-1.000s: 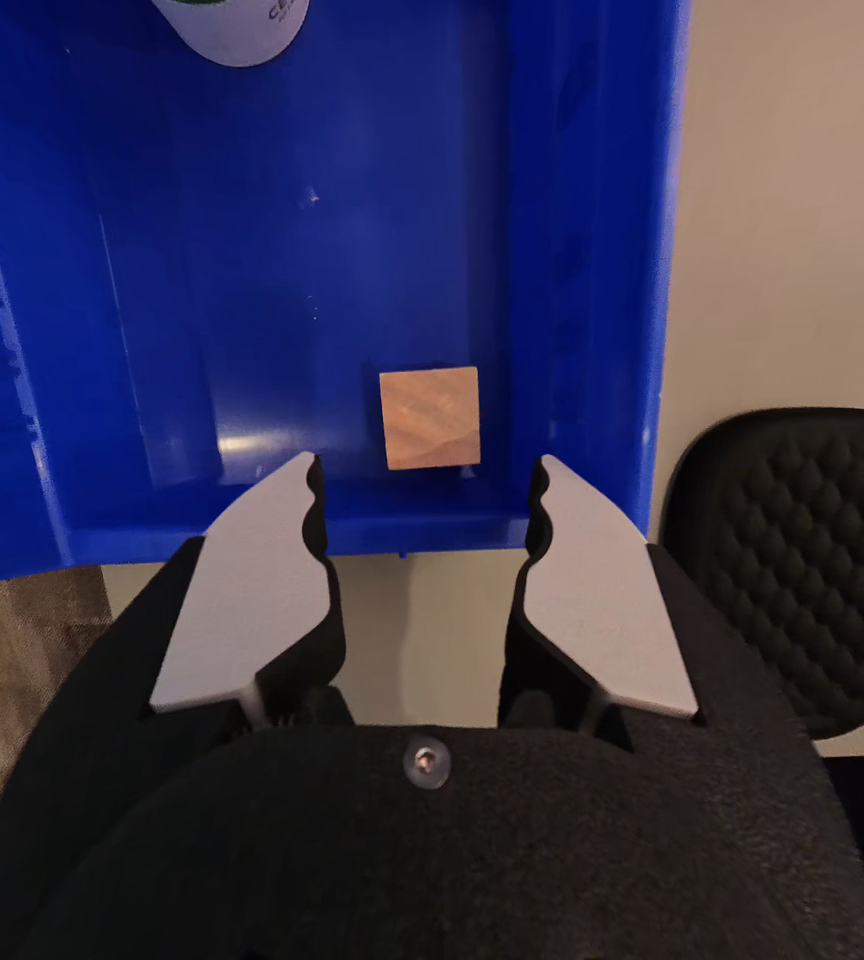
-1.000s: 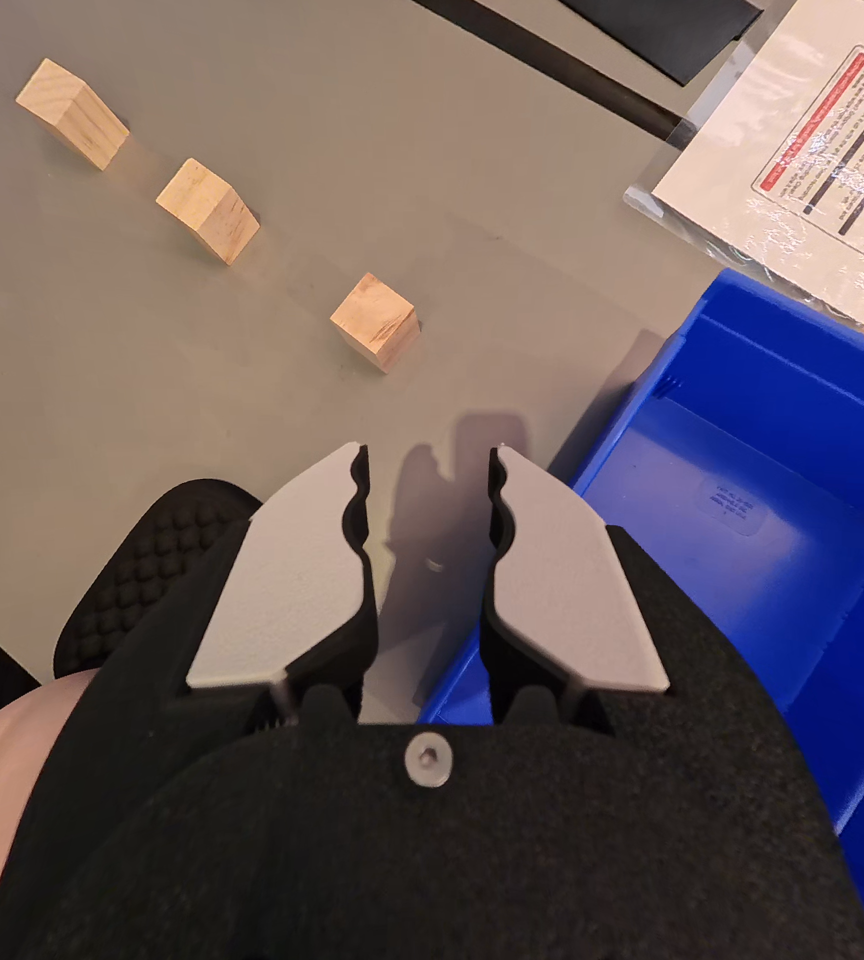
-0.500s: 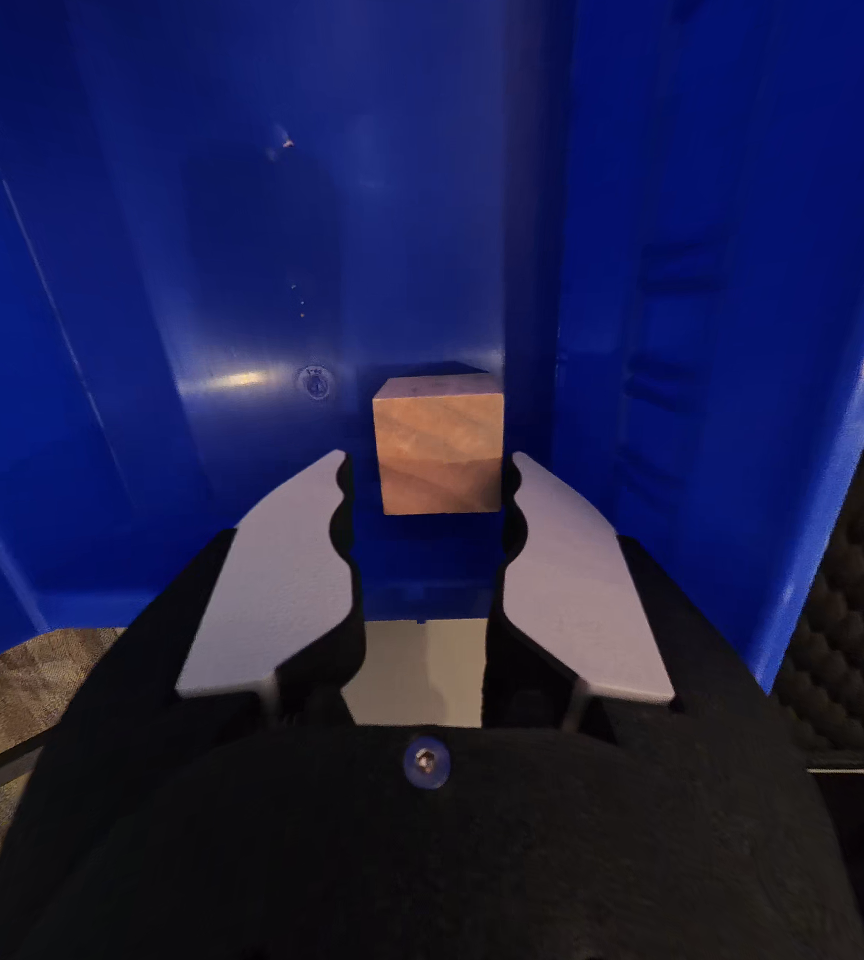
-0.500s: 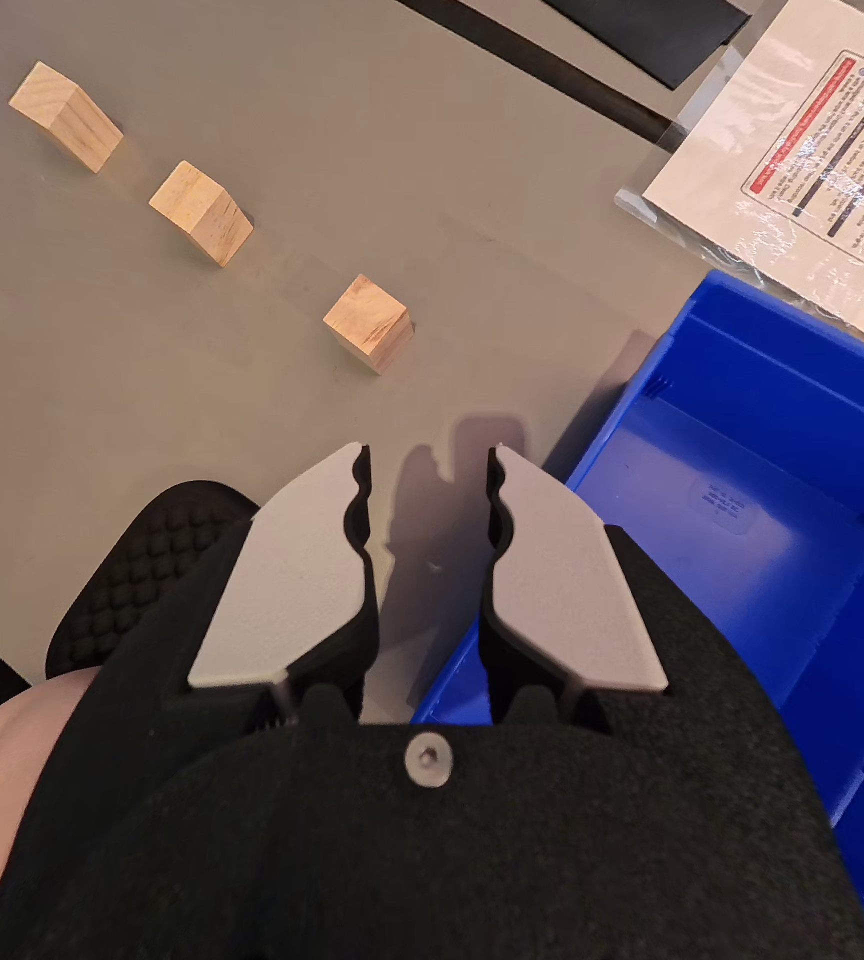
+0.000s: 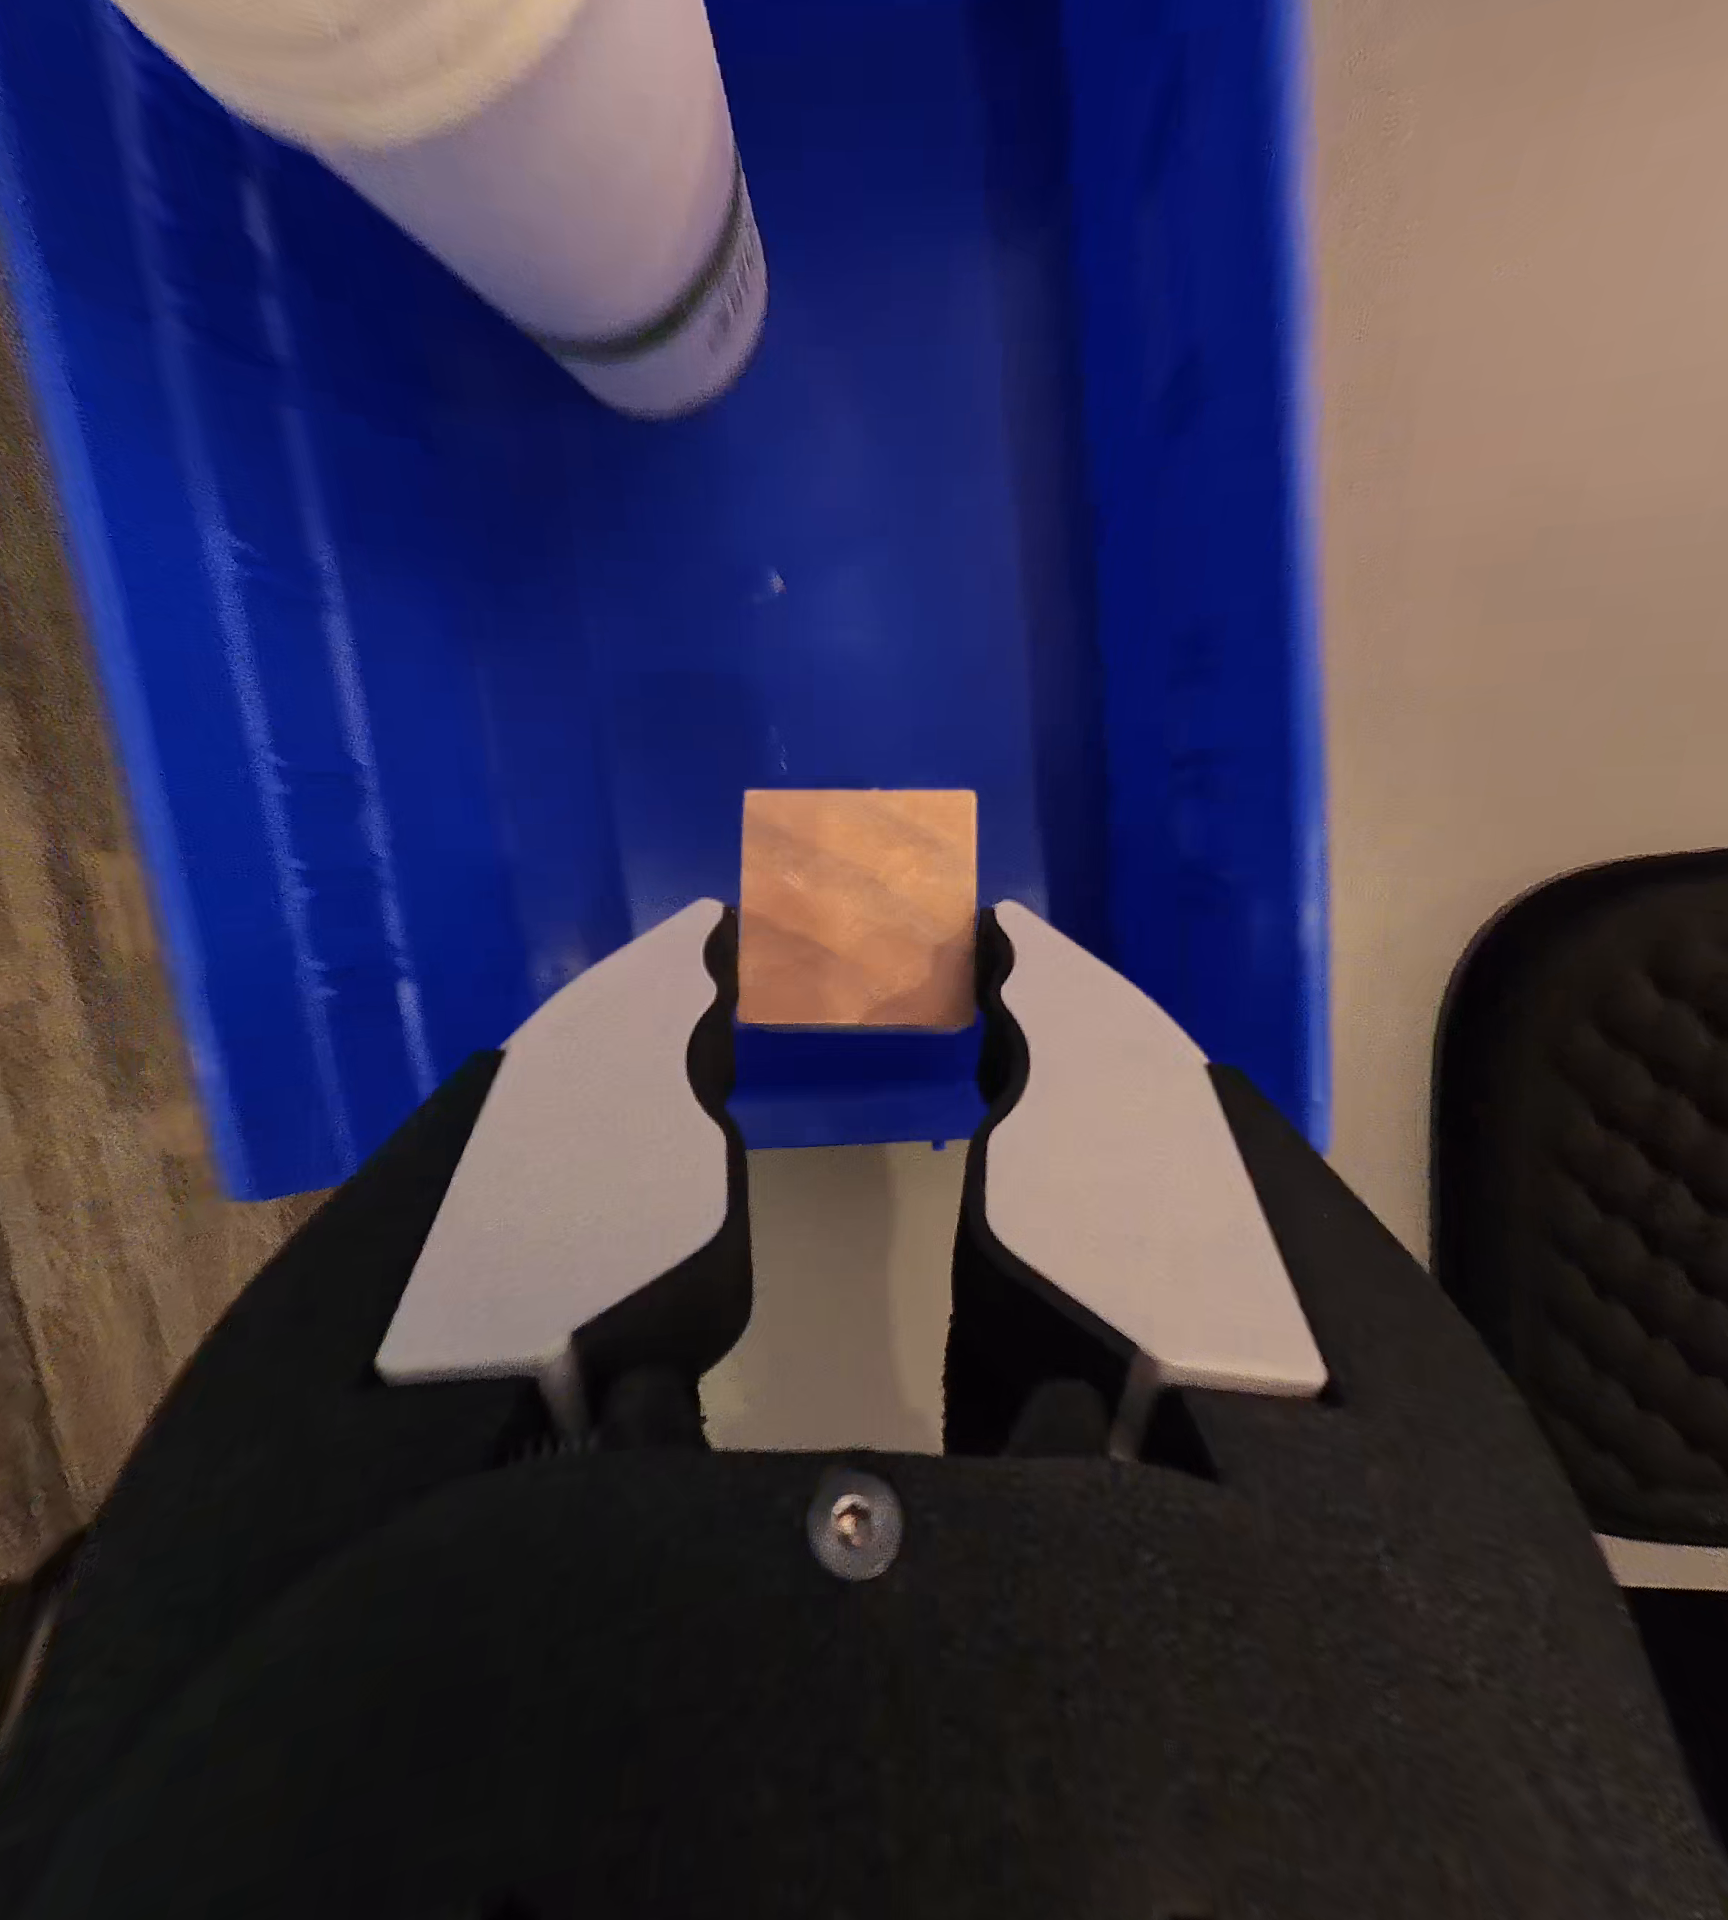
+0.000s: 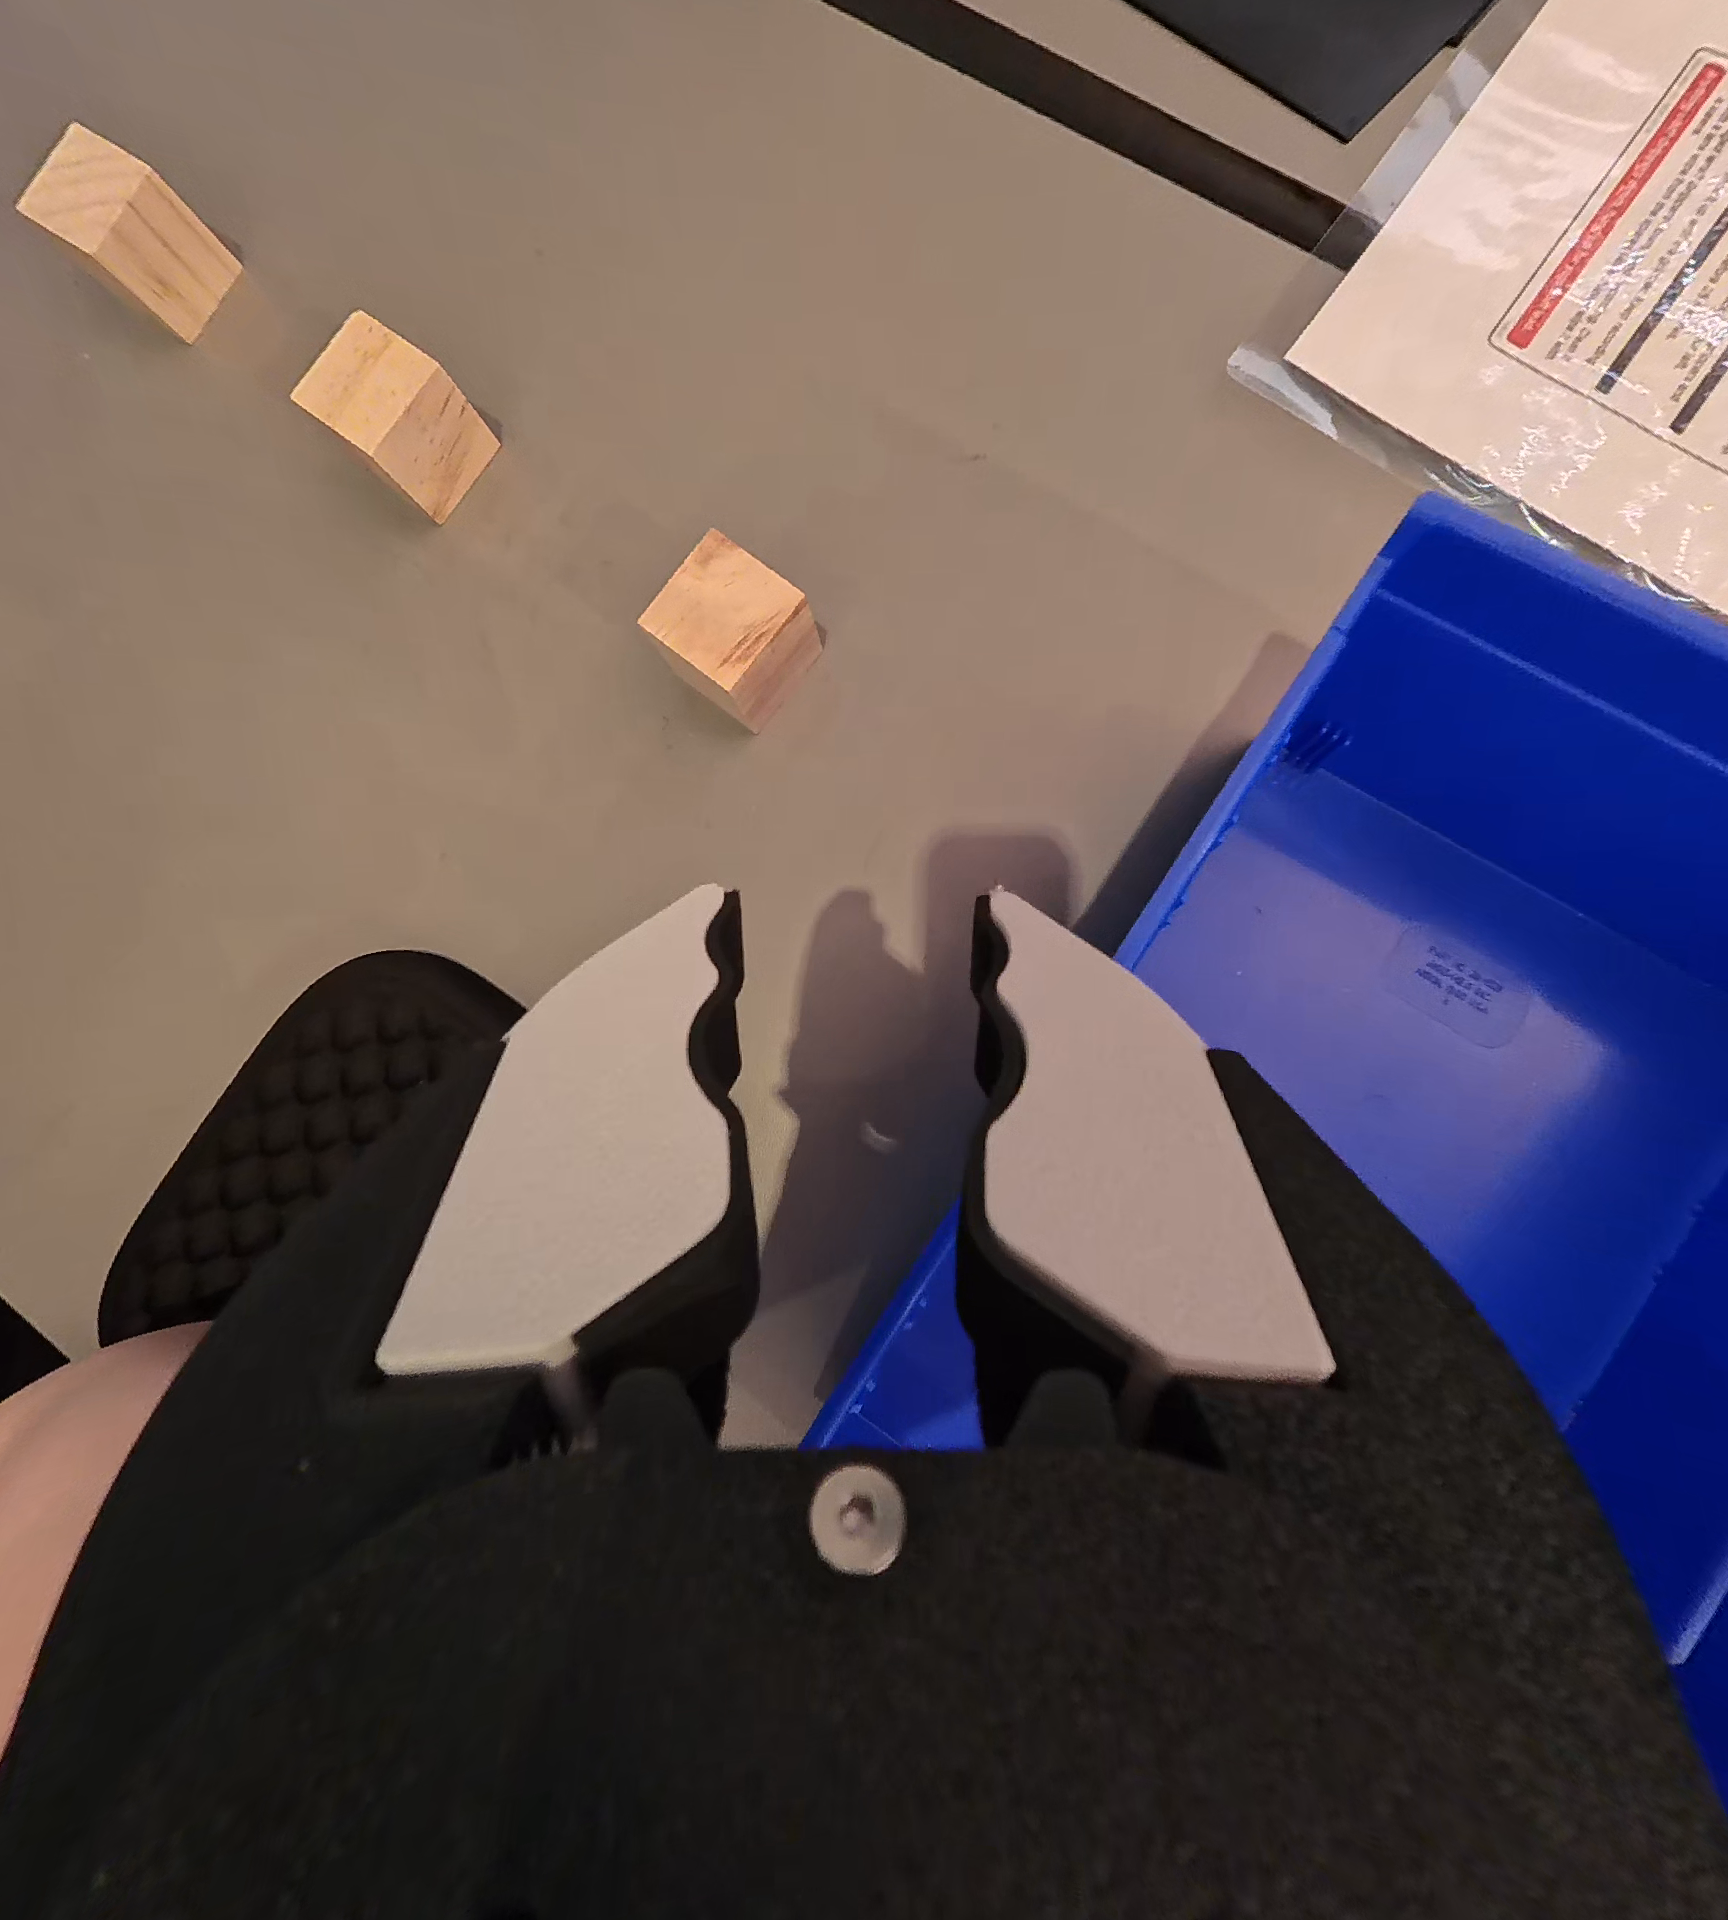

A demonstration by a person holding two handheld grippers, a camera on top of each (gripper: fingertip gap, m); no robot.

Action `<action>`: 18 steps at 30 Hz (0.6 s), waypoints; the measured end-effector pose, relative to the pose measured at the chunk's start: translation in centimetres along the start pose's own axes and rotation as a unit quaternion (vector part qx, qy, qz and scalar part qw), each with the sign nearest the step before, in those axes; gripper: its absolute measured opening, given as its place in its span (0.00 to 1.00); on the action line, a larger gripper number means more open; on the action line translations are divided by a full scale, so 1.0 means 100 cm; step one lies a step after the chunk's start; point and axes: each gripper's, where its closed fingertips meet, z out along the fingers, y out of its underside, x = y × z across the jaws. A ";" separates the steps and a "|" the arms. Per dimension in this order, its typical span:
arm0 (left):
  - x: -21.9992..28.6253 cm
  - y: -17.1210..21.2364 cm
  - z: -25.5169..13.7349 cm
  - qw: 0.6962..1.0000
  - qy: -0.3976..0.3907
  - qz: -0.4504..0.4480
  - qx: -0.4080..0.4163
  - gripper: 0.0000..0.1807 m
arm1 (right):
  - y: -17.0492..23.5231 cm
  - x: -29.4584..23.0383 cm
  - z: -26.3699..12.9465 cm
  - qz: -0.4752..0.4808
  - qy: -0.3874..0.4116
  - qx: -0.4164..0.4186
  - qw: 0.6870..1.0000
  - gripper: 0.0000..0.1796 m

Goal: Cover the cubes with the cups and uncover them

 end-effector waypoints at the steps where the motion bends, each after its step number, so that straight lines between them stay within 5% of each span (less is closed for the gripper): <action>1: -0.002 -0.010 -0.014 1.000 -0.007 0.009 0.022 0.24 | 0.000 0.000 0.000 0.000 0.000 0.000 1.000 0.23; 9: 0.073 -0.088 -0.097 0.946 0.038 0.267 0.179 0.24 | -0.005 -0.011 -0.007 -0.023 -0.003 0.011 1.000 0.23; 18: 0.162 -0.088 -0.016 0.863 0.121 0.482 0.092 0.24 | -0.012 -0.020 -0.011 -0.045 -0.006 0.021 0.999 0.23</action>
